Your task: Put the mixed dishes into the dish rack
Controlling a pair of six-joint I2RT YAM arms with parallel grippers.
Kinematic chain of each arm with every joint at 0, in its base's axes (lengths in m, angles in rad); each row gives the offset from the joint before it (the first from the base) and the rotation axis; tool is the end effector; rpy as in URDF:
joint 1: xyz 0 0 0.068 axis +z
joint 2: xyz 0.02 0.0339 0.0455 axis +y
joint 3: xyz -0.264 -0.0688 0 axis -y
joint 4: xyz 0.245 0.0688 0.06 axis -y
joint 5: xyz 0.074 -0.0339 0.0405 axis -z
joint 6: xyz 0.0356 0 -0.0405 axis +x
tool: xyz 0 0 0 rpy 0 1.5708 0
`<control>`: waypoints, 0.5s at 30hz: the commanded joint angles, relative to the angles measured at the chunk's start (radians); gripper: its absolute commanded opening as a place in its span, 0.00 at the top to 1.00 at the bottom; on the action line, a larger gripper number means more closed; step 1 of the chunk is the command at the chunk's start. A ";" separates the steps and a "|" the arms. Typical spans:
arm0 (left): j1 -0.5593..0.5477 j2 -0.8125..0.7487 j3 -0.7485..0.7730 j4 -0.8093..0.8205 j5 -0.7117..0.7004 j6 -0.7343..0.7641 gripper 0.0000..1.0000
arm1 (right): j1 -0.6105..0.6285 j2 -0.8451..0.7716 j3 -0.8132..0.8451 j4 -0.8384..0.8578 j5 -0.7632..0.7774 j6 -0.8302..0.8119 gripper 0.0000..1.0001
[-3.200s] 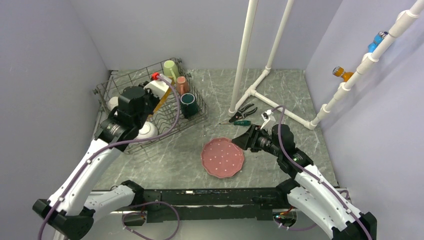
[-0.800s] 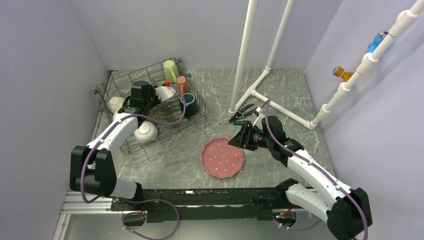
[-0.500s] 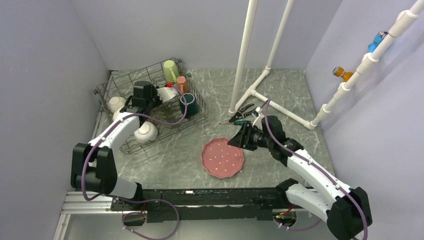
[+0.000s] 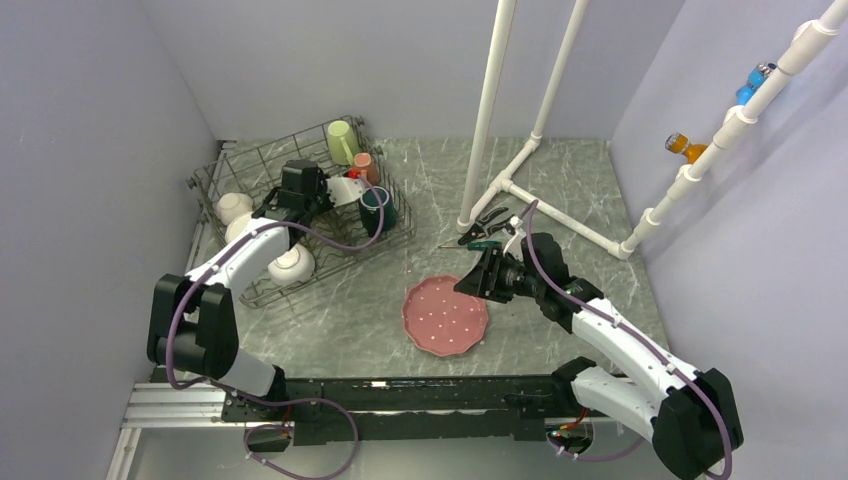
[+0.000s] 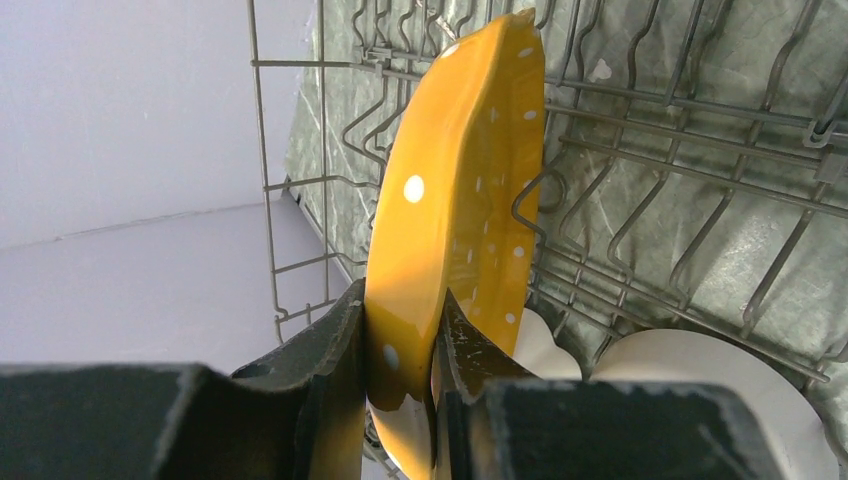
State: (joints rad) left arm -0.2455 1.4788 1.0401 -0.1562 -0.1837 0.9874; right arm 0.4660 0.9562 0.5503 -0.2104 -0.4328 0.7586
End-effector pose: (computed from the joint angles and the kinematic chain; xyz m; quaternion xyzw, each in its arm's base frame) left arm 0.3249 -0.0747 0.2655 0.4734 0.7425 0.2447 0.4057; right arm 0.1749 0.1047 0.2261 0.0289 0.8727 0.4139 0.2575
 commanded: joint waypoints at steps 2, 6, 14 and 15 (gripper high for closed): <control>0.009 -0.005 0.066 0.139 -0.127 0.071 0.71 | -0.003 0.016 -0.013 0.063 -0.032 0.011 0.48; 0.007 0.018 0.076 0.148 -0.154 0.057 0.50 | -0.003 0.030 -0.011 0.087 -0.037 0.021 0.48; 0.005 0.042 0.089 0.260 -0.234 0.038 0.17 | -0.003 0.041 -0.030 0.114 -0.047 0.030 0.48; 0.005 0.044 0.090 0.256 -0.231 0.036 0.17 | -0.003 0.049 -0.029 0.118 -0.049 0.030 0.48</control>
State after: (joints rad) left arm -0.2455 1.5127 1.0946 -0.0074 -0.3485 1.0260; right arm 0.4660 0.9909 0.5179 -0.1555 -0.4595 0.7818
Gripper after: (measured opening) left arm 0.814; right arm 0.521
